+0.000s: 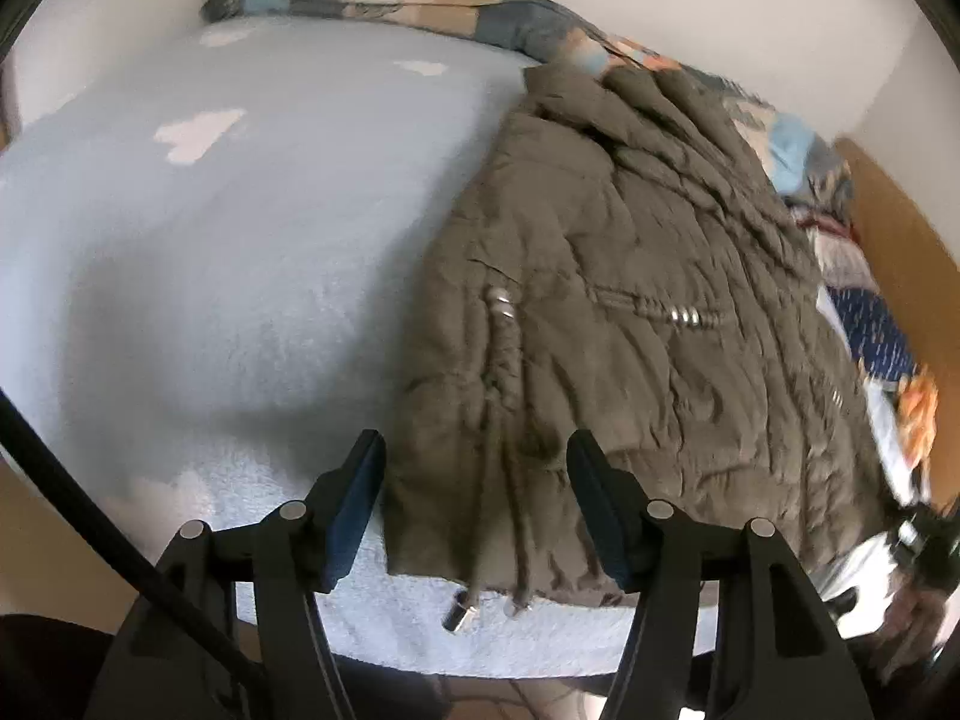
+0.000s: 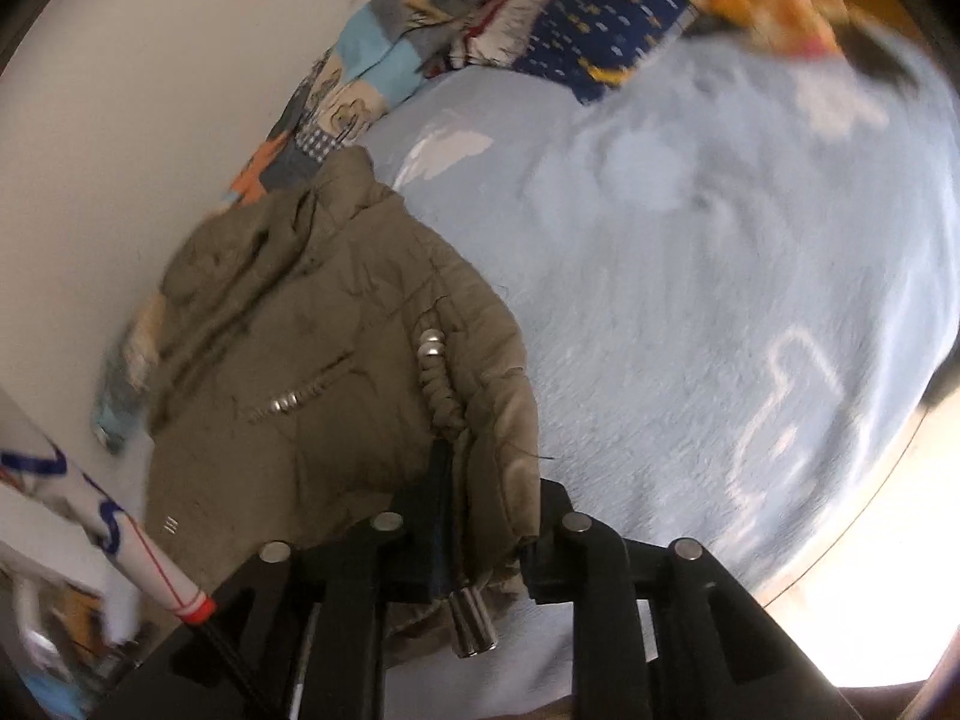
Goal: Fold large clothes
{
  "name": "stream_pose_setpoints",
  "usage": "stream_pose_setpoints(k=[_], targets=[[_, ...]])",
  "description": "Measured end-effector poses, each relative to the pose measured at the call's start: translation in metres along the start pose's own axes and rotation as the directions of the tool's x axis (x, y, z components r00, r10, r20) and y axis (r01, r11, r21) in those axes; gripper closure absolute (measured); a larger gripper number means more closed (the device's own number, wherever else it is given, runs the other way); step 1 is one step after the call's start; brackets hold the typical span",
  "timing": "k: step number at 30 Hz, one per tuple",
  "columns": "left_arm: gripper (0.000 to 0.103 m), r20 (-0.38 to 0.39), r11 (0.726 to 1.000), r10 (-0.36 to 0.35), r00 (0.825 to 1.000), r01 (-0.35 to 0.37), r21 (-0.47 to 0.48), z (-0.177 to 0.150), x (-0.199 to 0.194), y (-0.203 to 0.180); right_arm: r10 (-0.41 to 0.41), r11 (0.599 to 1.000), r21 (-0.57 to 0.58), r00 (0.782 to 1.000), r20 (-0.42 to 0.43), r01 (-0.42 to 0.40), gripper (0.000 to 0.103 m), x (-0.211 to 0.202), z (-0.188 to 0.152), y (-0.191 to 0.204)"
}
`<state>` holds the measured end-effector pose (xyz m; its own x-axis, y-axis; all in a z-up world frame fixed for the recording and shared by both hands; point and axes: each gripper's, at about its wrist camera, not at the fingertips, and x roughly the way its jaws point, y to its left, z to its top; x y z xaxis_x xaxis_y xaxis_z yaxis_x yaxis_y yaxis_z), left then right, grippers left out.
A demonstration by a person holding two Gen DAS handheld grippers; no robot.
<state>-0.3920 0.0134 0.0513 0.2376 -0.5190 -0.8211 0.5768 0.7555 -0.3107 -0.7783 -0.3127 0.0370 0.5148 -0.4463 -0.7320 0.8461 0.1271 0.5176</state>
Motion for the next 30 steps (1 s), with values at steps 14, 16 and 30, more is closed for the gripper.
stream_pose_setpoints(k=[14, 16, 30], targets=[[0.043, -0.025, 1.000, -0.014, 1.000, 0.014, 0.026, -0.002, 0.017, -0.007, 0.067, 0.984, 0.172, 0.996, -0.064, -0.055, 0.054, 0.015, -0.002, -0.023], [0.056, -0.013, 0.997, 0.011, 1.000, -0.010, 0.078, -0.003, 0.017, -0.015, 0.101, 0.982, 0.169, 0.991, -0.083, -0.086, 0.060, 0.020, -0.004, -0.021], [0.060, 0.027, 0.963, 0.151, 0.988, -0.153, 0.222, -0.011, 0.031, -0.036, 0.003, 1.000, 0.012, 0.995, -0.097, -0.001, 0.088, 0.029, -0.006, 0.004]])
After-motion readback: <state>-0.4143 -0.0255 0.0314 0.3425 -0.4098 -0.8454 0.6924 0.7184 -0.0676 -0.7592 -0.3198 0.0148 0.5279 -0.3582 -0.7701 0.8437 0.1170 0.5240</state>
